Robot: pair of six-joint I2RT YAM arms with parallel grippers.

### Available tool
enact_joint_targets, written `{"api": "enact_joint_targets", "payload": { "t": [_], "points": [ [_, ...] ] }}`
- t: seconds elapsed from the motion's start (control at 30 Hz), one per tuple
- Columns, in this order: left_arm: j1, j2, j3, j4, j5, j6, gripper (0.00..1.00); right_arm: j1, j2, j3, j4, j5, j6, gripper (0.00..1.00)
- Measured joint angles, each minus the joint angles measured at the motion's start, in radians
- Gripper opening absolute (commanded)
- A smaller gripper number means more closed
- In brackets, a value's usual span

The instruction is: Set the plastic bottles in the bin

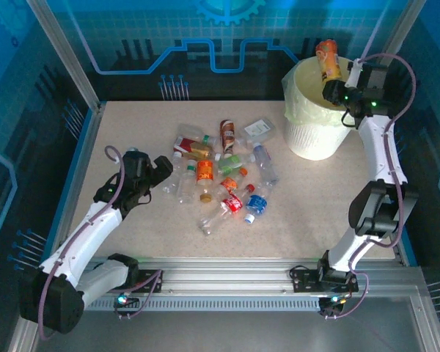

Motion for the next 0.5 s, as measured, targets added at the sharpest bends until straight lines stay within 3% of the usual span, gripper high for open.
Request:
{"api": "enact_joint_targets", "payload": {
  "t": [0.33, 0.5],
  "points": [
    [0.000, -0.001, -0.012, -0.002, 0.042, 0.020, 0.99, -0.004, 0.035, 0.029, -0.011, -0.106, -0.036, 0.70],
    [0.000, -0.017, -0.013, -0.002, 0.051, 0.040, 0.99, -0.005, 0.045, 0.051, -0.027, -0.142, -0.054, 0.74]
  ]
}}
